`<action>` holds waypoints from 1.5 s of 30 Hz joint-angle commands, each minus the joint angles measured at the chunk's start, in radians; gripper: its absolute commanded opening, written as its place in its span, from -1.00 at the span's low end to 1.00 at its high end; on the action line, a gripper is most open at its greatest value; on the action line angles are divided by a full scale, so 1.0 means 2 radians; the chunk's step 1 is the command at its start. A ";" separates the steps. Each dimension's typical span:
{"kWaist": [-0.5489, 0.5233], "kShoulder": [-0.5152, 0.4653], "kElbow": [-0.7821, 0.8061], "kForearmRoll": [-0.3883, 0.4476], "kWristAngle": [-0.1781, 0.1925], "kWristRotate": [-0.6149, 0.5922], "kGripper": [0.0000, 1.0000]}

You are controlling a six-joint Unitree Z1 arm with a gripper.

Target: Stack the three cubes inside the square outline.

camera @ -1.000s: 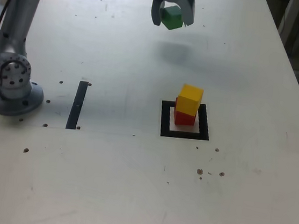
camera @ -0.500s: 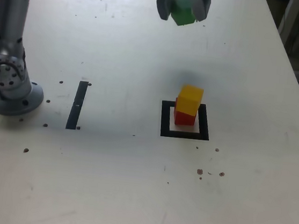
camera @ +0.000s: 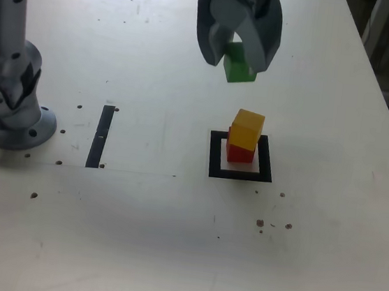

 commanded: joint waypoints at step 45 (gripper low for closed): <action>0.054 -0.110 0.242 -0.074 0.011 0.022 0.99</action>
